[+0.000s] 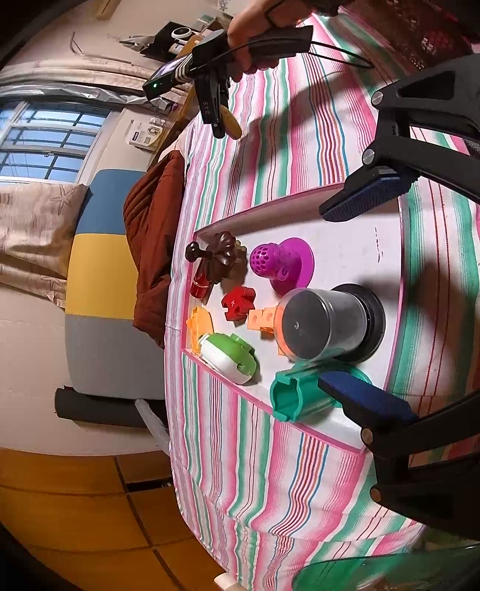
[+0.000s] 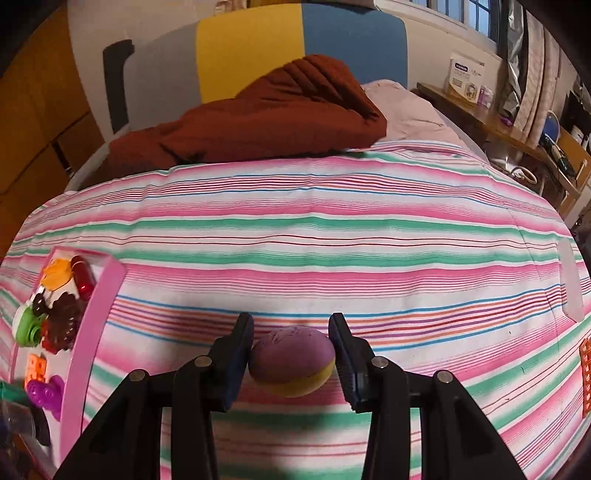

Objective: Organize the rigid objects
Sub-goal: 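Carry the yellow egg-shaped toy toward the tray with the right tool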

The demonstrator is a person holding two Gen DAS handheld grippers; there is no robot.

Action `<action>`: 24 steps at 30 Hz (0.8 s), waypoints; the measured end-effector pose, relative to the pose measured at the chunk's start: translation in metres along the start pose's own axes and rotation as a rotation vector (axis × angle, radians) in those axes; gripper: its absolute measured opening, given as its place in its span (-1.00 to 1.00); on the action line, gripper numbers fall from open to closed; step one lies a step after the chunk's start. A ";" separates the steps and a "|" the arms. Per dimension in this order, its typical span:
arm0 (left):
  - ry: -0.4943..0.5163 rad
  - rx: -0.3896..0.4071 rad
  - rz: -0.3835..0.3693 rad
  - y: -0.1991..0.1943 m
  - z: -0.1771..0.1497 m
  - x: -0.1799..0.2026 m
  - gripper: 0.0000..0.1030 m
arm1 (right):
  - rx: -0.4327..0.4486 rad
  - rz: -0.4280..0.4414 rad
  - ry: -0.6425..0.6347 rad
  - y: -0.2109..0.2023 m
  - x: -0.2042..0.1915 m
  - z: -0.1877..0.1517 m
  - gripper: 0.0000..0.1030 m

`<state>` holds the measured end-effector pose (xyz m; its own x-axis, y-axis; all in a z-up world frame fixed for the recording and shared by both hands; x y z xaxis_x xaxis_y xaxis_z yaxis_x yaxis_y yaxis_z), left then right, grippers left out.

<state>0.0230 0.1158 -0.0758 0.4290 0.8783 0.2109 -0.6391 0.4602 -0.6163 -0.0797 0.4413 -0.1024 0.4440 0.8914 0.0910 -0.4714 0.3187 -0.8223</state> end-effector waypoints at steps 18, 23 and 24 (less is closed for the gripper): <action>-0.049 0.040 -0.025 -0.008 0.004 -0.009 0.66 | 0.065 0.134 -0.099 -0.064 -0.067 -0.054 -0.19; -0.049 0.046 -0.028 -0.010 0.003 -0.008 0.66 | 0.067 0.173 -0.127 -0.081 -0.090 -0.075 -0.19; -0.049 0.049 -0.028 -0.011 0.003 -0.008 0.66 | 0.066 0.179 -0.128 -0.083 -0.093 -0.077 -0.19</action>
<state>0.0246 0.1043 -0.0679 0.4164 0.8697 0.2650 -0.6584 0.4894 -0.5719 -0.0228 0.3067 -0.0860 0.2500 0.9680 0.0210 -0.5848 0.1683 -0.7936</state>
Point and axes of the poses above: each gripper's, at about its wrist camera, not at the fingertips, and y roughly the way its jaws point, x to its right, z to its top, the point moved 7 cm from there along y, roughly the way its jaws point, and after that the axes turned 10 degrees about -z, right-handed, at the moved point
